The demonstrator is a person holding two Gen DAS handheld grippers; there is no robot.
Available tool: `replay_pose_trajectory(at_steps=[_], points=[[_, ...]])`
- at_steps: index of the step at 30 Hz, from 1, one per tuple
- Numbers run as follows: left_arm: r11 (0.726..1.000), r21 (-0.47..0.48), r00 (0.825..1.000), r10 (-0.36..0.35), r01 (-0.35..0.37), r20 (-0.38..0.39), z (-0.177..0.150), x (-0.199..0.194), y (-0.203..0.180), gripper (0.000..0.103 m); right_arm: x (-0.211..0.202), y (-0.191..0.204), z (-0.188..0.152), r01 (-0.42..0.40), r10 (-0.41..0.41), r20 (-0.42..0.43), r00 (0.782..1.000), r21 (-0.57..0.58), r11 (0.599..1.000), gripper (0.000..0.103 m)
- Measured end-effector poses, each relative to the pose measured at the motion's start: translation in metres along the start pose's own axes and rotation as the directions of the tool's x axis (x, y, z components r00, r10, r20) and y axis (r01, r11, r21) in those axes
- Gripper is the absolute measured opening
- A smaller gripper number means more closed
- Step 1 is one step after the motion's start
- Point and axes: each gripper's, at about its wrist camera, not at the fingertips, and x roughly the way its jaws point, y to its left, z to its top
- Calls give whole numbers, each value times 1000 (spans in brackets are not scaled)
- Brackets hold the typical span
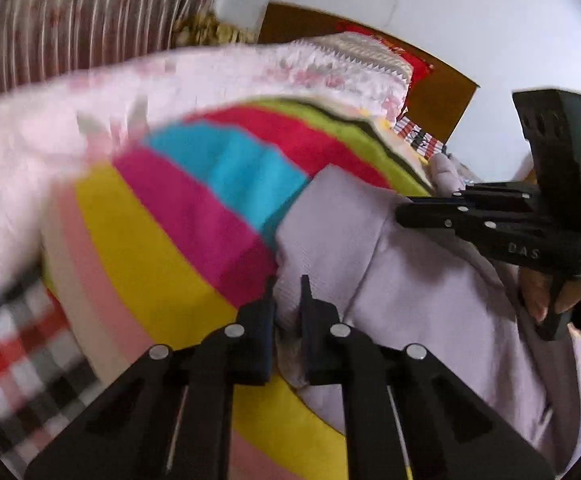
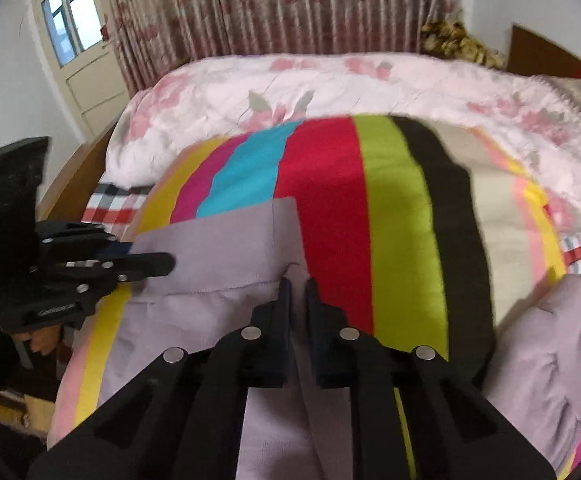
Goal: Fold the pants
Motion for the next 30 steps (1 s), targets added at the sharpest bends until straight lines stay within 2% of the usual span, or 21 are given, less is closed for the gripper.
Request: replay_pose_trajectory(at_steps=[4, 6, 8, 12, 14, 17, 18, 19, 21, 23, 24, 25, 26, 27, 28, 29, 30], points=[[996, 75, 991, 40, -50, 127, 27, -33, -18, 9, -35, 4, 16, 61, -60, 117, 991, 0, 998, 12], [998, 49, 990, 41, -48, 134, 40, -33, -11, 10, -34, -3, 29, 75, -77, 119, 990, 23, 997, 12], [999, 9, 993, 42, -43, 112, 47, -24, -1, 10, -20, -6, 34, 92, -95, 91, 991, 27, 995, 12], [998, 13, 998, 64, -64, -29, 32, 32, 10, 10, 30, -14, 21, 163, -162, -32, 986, 29, 986, 12], [997, 28, 997, 68, -67, -41, 22, 47, 12, 11, 37, -16, 16, 164, -163, -27, 986, 43, 986, 13], [996, -53, 997, 72, -73, -33, 22, 39, 21, 25, 33, -20, 18, 150, -148, -31, 989, 81, 985, 14], [987, -80, 990, 136, -138, -36, 24, 35, 22, 45, 31, -22, 19, 139, -137, -36, 990, 86, 986, 14], [973, -89, 977, 212, -214, -33, 25, 30, 22, 70, 22, -28, 21, 107, -102, -45, 994, 128, 986, 16], [940, -95, 944, 329, -326, 10, 27, 11, 15, 84, -4, -42, 20, 48, -50, 2, 999, 214, 976, 16], [947, -76, 946, 317, -312, 69, 29, -9, 5, 89, -48, -66, 12, 38, -66, 85, 994, 290, 956, 24], [955, -63, 950, 295, -290, 100, 28, -20, -3, 95, -65, -79, 5, 34, -75, 114, 991, 325, 945, 26], [968, -44, 959, 252, -249, 126, 26, -30, -12, 99, -86, -98, -9, 36, -95, 140, 986, 375, 926, 43], [975, -29, 966, 222, -220, 134, 25, -34, -19, 100, -101, -117, -25, 57, -130, 145, 981, 423, 904, 81], [987, -1, 978, 160, -161, 136, 22, -38, -29, 100, -111, -130, -37, 100, -181, 133, 974, 465, 879, 90], [994, 21, 986, 104, -107, 133, 18, -41, -39, 101, -121, -148, -57, 131, -225, 122, 967, 520, 844, 96], [997, 35, 990, 65, -70, 125, 16, -40, -47, 101, -126, -162, -75, 127, -224, 107, 969, 562, 817, 87], [998, 50, 994, 26, -31, 111, 14, -38, -57, 101, -127, -173, -90, 116, -211, 93, 973, 592, 797, 84]])
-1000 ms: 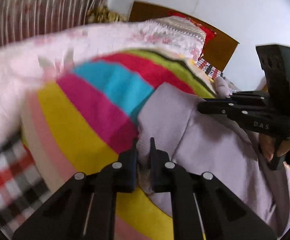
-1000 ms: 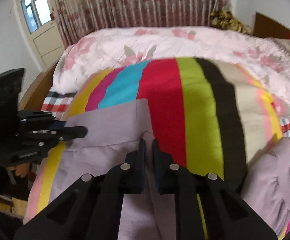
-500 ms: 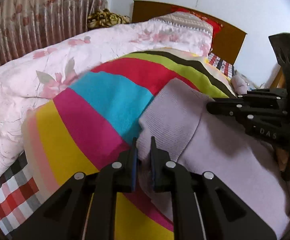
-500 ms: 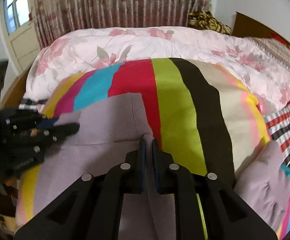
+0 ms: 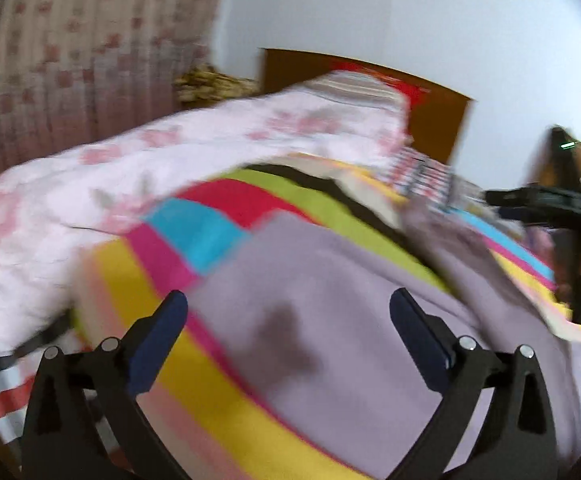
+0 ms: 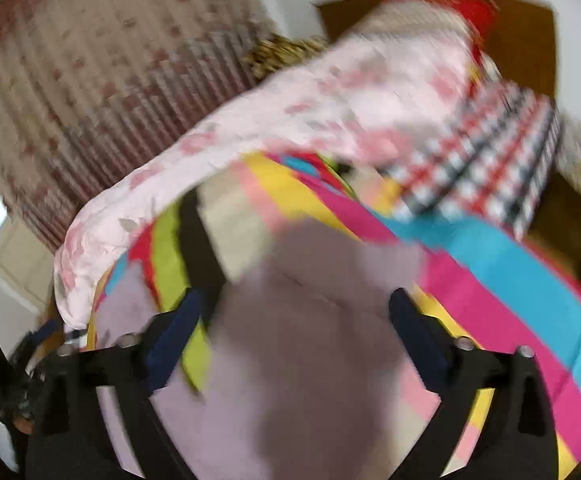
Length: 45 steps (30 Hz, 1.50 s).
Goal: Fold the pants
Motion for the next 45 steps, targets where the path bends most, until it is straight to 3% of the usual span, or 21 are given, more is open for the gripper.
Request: replay_pose_trajectory(at_steps=[3, 6, 8, 10, 15, 19, 22, 25, 27, 29, 31, 33, 36, 41, 43, 45], points=[[997, 21, 997, -67, 68, -49, -10, 13, -26, 101, 9, -33, -20, 45, -42, -54, 998, 64, 997, 77], [996, 43, 984, -74, 82, -164, -27, 41, -41, 101, 28, -39, -34, 53, -44, -118, 992, 76, 996, 68], [996, 43, 970, -67, 79, -234, -40, 61, -39, 101, 31, -32, -36, 55, -51, -107, 993, 35, 998, 29], [995, 63, 973, -67, 82, -219, -48, 61, -38, 101, 27, -19, -36, 87, -86, -76, 993, 12, 996, 16], [988, -107, 984, -122, 109, -127, -38, 30, -5, 101, -17, 39, -24, 2, 4, 61, 998, -91, 996, 15], [945, -277, 978, -199, 174, -64, -34, 14, 31, 101, -41, 128, -22, -89, 117, 97, 988, -249, 964, 15], [912, -365, 971, -227, 187, -69, -43, 12, 46, 101, -35, 189, -29, -149, 177, 56, 983, -338, 929, 15], [897, -416, 981, -186, 149, -48, -53, 2, 61, 101, -7, 246, -53, -212, 207, -56, 977, -402, 891, 16], [881, -459, 988, -148, 115, -38, -66, -8, 72, 101, 20, 272, -74, -222, 179, -137, 974, -430, 875, 17], [868, -488, 990, -133, 96, -42, -76, -14, 84, 101, 42, 281, -86, -238, 164, -201, 966, -436, 868, 17], [863, -499, 990, -125, 77, -63, -84, -17, 95, 101, 54, 274, -87, -294, 212, -243, 947, -379, 877, 17], [867, -495, 992, -107, 58, -72, -89, -22, 104, 101, 53, 263, -81, -310, 241, -235, 942, -325, 894, 17], [866, -499, 994, -91, 45, -68, -91, -25, 113, 101, 40, 251, -70, -371, 320, -214, 923, -273, 888, 17], [844, -529, 990, -132, 91, -41, -88, -21, 112, 101, 29, 259, -59, -357, 308, -195, 931, -312, 880, 17], [849, -511, 985, -171, 133, -27, -81, -22, 104, 101, 28, 252, -52, -303, 262, -161, 952, -348, 887, 17], [855, -485, 977, -215, 185, -6, -71, -22, 96, 101, 34, 231, -44, -216, 178, -135, 975, -366, 905, 27]])
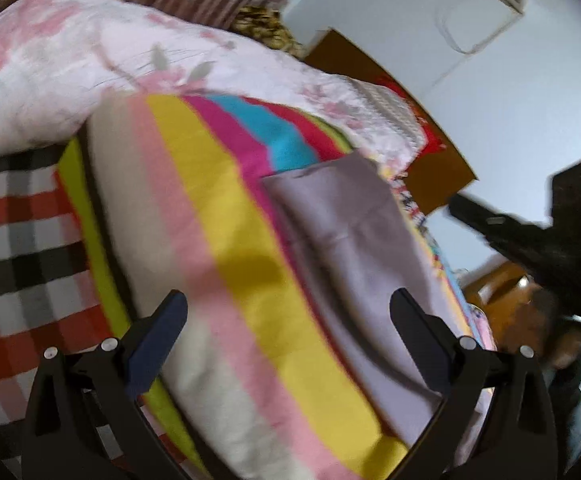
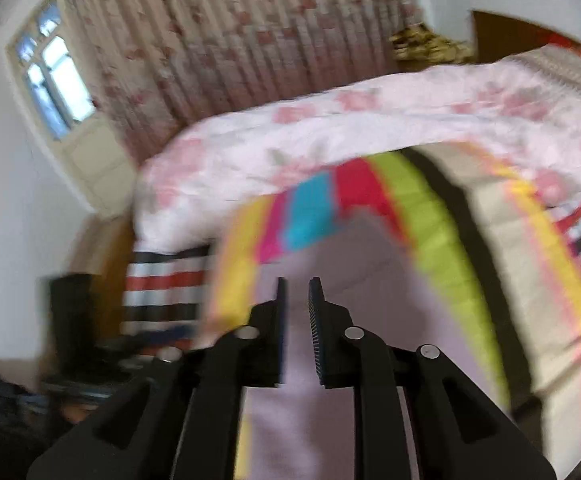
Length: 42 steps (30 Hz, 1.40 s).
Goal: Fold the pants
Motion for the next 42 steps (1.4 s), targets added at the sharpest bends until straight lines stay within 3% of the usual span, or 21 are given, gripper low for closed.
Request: replay_pose_trajectory(at_steps=[2, 3, 5, 6, 11, 12, 18, 20, 23, 25, 33, 36, 42], points=[[999, 14, 999, -44, 44, -8, 4, 4, -8, 101, 4, -27, -7, -17, 18, -25, 1000, 69, 997, 92], [998, 21, 998, -61, 61, -15, 7, 9, -13, 100, 5, -38, -11, -30, 32, -22, 999, 97, 995, 97], [996, 38, 996, -82, 83, -26, 11, 20, -21, 96, 4, -54, -21, -25, 26, -3, 1000, 98, 995, 92], [995, 53, 996, -85, 86, -29, 13, 27, -26, 88, 5, -56, -23, -14, 14, -2, 1000, 80, 997, 90], [997, 56, 997, -41, 45, -64, 13, 54, -31, 74, 18, -55, -15, 37, -37, 9, 999, -37, 999, 73], [998, 57, 997, -37, 41, -67, 13, 56, -31, 67, 21, -57, -13, 42, -42, 8, 999, -51, 998, 71], [996, 83, 998, -8, 13, -67, 13, 61, -31, 52, 58, -66, -4, 43, -49, -69, 996, -82, 996, 54], [995, 95, 998, 0, 6, -68, 14, 63, -31, 46, 61, -67, -5, 27, -33, -70, 997, -82, 996, 42], [994, 111, 998, 18, -11, -65, 15, 63, -29, 25, 55, -62, -6, 48, -52, -32, 998, -103, 994, 20], [993, 115, 998, 3, 4, -61, 16, 62, -27, 13, 51, -59, -7, 70, -72, -13, 997, -116, 991, 15], [984, 170, 999, -46, 50, -27, 32, 44, -42, 9, 40, -49, -3, 133, -130, 45, 991, -85, 987, 10], [986, 148, 997, -74, 78, -34, 42, 41, -44, 9, 29, -49, 5, 141, -138, 62, 988, -50, 989, 10], [993, 122, 998, 11, -3, -68, 35, 56, -33, 10, 46, -50, 2, 163, -163, 11, 987, -14, 987, 10]])
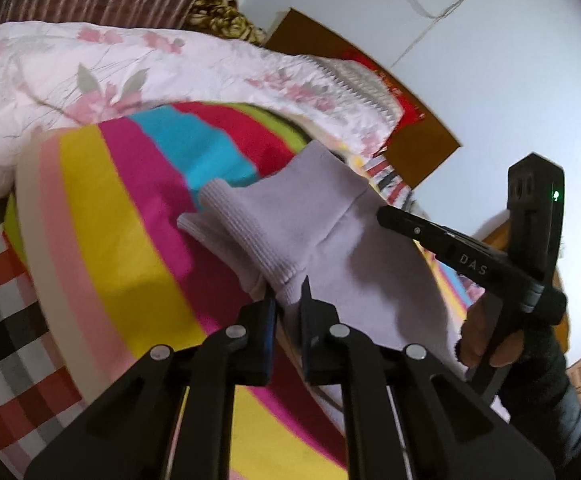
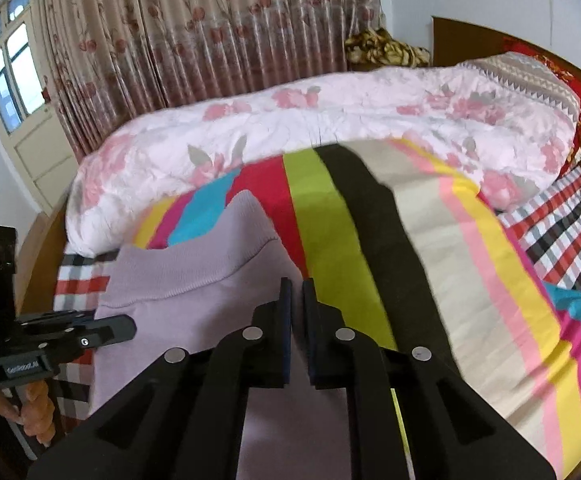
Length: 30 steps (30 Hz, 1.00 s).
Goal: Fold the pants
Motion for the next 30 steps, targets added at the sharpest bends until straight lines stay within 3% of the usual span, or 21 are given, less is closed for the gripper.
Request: replay_pose_trajectory(at_steps=[3, 9, 12, 14, 15, 16, 20, 21, 22, 27, 28, 29, 30], points=[[1000, -22, 1000, -15, 14, -24, -4, 10, 11, 11, 18, -3, -6, 18, -17, -45, 999, 30, 999, 10], [996, -84, 999, -34, 33, -12, -8, 9, 19, 14, 18, -3, -8, 0, 1, -33, 999, 43, 999, 11], [996, -83, 1000, 21, -19, 20, -11, 0, 8, 15, 17, 5, -8, 41, -40, -39, 998, 21, 999, 11], [997, -19, 994, 82, -81, 69, -11, -11, -9, 30, 17, 7, -10, 50, -49, -38, 998, 12, 999, 11], [995, 5, 991, 102, -103, 91, -10, -16, -15, 44, 17, 7, -11, 54, -53, -39, 998, 7, 999, 11], [995, 3, 991, 101, -102, 88, -9, -16, -15, 48, 17, 6, -12, 51, -50, -39, 998, 12, 999, 11], [997, -70, 999, 42, -40, 27, -1, 1, 4, 42, 15, 3, -12, 39, -37, -38, 999, 40, 998, 11], [996, -67, 998, 53, -51, 24, -1, 6, 8, 25, 15, 2, -12, 37, -36, -41, 999, 43, 998, 11], [996, -61, 998, 60, -58, 25, -1, 8, 10, 21, 14, 1, -12, 33, -31, -45, 999, 47, 998, 11], [996, -4, 996, 88, -88, 29, -2, 15, 8, 16, -24, -10, -18, 26, -21, -47, 999, 99, 995, 13], [997, -5, 996, 82, -82, 25, -2, 14, 9, 16, -43, -12, -26, 9, -5, -33, 999, 107, 994, 21], [997, -8, 997, 76, -75, 23, -2, 13, 10, 16, -61, -11, -36, -5, 7, -18, 1000, 99, 995, 50], [998, -12, 998, 64, -64, 22, -2, 12, 11, 16, -81, -8, -49, -14, 14, -3, 1000, 79, 997, 70]])
